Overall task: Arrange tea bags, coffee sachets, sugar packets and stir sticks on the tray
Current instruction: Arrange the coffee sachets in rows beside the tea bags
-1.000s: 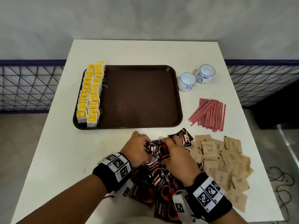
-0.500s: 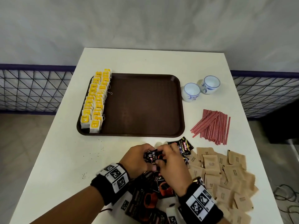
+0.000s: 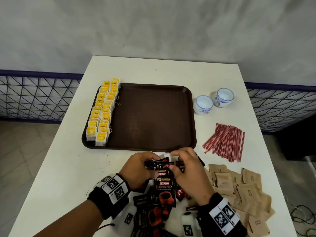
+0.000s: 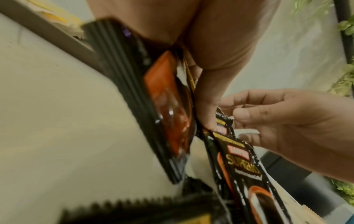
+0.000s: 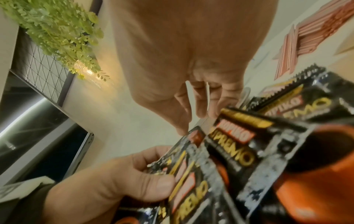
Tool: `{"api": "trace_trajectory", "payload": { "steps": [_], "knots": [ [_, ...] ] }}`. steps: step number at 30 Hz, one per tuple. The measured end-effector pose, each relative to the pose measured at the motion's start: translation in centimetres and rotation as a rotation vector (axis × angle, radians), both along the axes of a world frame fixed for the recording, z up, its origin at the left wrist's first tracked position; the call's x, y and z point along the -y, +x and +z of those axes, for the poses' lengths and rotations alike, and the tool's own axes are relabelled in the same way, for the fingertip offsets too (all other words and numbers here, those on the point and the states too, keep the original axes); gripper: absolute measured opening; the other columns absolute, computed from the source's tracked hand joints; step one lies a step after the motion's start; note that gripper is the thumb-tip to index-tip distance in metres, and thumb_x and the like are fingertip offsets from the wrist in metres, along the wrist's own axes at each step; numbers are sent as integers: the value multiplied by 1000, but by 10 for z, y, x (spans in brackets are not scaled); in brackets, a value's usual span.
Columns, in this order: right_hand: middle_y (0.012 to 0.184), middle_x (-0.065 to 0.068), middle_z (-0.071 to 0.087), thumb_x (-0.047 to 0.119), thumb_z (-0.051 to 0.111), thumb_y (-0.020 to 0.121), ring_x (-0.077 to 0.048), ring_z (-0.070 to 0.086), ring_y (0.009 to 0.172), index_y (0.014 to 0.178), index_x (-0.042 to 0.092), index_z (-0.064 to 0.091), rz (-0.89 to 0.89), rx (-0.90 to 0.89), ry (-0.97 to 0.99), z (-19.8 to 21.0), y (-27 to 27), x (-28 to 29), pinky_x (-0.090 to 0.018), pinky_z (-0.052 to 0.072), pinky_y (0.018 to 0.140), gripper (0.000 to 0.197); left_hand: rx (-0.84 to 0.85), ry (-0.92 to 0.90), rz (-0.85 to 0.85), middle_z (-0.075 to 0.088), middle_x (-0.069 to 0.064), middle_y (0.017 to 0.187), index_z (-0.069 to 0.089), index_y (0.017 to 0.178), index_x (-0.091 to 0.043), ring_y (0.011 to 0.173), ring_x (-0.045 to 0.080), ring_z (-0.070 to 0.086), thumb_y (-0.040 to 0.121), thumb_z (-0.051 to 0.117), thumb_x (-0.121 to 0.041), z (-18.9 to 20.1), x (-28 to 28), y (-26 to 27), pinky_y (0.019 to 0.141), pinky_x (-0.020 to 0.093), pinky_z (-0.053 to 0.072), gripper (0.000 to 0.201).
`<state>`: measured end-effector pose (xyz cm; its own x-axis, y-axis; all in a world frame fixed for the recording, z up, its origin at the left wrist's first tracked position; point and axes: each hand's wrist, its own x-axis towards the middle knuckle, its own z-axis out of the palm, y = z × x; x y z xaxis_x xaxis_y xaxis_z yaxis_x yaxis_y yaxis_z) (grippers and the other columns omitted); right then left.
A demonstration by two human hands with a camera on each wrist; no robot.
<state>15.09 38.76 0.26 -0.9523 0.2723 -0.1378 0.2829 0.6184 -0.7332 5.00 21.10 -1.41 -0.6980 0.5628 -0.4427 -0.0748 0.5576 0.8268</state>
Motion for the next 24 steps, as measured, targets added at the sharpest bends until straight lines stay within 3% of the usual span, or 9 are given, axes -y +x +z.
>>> {"api": "trace_trajectory", "payload": {
  "steps": [3,6,9,12,15,18,21,24],
  "knots": [
    [118,22,50,25,70,90,9,50,111,126,28,61,-9,-9,-41,5,-4,-12,-15,43,100,37,4,57,36,78,-9,94,75,96,-27,88,5,72,73,83,5,6,7,-7,78,18,55,40],
    [120,25,54,32,75,86,11,53,110,131,36,56,5,45,-163,9,-7,-17,-14,45,93,49,-3,92,68,78,-11,94,75,99,-24,87,4,73,74,83,4,15,13,-13,78,18,56,39],
    [122,22,59,33,82,78,7,56,114,135,42,50,69,116,-315,12,-14,-11,-19,44,97,66,6,139,127,78,-10,92,75,100,-19,83,3,72,73,83,7,23,14,-18,72,16,54,38],
    [113,18,63,23,82,79,7,58,110,132,45,49,91,114,-330,13,-25,-1,-20,46,99,67,36,204,231,78,-6,90,75,98,-19,80,5,72,71,83,9,28,14,-20,70,18,56,40],
    [108,14,65,17,80,80,1,63,103,128,44,53,64,87,-362,12,-37,5,-29,52,95,61,103,280,354,79,3,94,75,102,-17,83,12,73,74,82,8,30,15,-22,72,22,58,38],
    [106,21,67,10,75,84,6,63,101,125,39,55,66,79,-428,15,-48,13,-23,52,90,54,216,344,432,78,10,102,73,111,-12,90,21,75,80,79,1,30,15,-22,76,30,61,34],
    [111,16,66,7,67,89,5,63,101,122,42,50,81,75,-424,19,-61,26,-21,52,89,51,319,392,502,75,17,110,71,116,-12,96,30,73,86,73,-2,30,16,-21,84,41,61,31],
    [113,13,64,4,62,91,2,62,101,128,39,49,94,77,-432,22,-74,34,-17,51,85,53,411,460,563,73,21,115,67,120,-8,99,34,71,90,68,-3,30,21,-21,83,42,61,30]
  ]
}}
